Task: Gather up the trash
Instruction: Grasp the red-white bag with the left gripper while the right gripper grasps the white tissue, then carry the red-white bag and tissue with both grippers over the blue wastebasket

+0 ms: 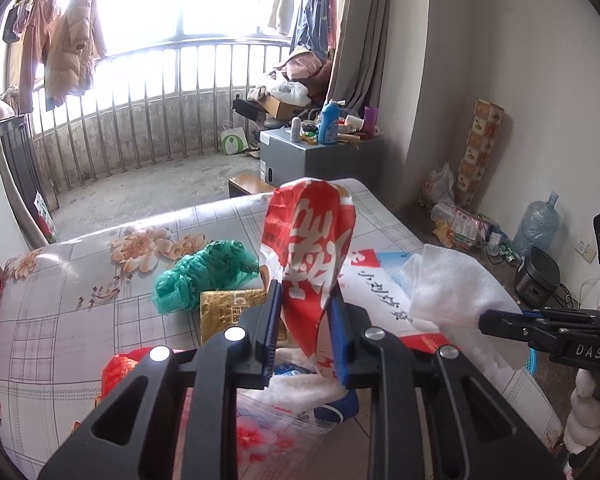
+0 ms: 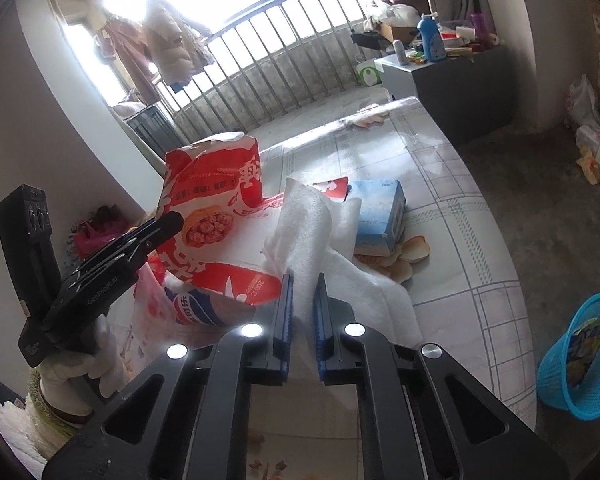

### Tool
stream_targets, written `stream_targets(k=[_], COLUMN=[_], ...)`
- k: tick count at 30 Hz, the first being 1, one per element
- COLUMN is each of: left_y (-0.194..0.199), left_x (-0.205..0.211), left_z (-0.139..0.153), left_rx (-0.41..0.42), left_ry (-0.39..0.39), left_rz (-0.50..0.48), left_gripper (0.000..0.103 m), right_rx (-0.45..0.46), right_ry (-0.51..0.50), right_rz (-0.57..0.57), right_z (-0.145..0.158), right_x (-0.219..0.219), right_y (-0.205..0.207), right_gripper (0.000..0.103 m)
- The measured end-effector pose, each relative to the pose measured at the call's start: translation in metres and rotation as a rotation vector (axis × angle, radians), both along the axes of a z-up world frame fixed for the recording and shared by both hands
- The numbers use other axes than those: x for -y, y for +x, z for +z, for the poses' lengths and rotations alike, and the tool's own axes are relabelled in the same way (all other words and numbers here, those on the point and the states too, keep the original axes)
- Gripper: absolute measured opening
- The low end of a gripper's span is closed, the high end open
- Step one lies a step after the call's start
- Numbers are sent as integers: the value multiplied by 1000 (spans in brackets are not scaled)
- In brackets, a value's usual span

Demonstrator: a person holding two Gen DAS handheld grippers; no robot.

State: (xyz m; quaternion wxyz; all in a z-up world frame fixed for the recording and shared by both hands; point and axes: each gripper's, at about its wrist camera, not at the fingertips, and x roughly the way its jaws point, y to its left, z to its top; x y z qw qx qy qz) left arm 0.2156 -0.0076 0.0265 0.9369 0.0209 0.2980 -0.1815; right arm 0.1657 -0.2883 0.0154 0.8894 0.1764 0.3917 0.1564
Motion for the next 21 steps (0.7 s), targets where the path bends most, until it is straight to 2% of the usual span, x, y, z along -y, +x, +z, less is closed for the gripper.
stream_targets(k=[5,10,21], left_y=[-3,-4,-10], left_x=[-5,-11,-20], left_z=[7,16,38], left_rx=[33,69,144], left_ry=[-49,-110,-178], left_rz=[-7,-5,19], left_gripper=[20,8,6], right_rx=[33,57,68], right_ry=[13,22,34], right_rz=[-26,-47,-52], right_z=[10,17,15], right_x=[10,17,20], right_y=[-6,-12,-16], right_gripper=[7,6,6])
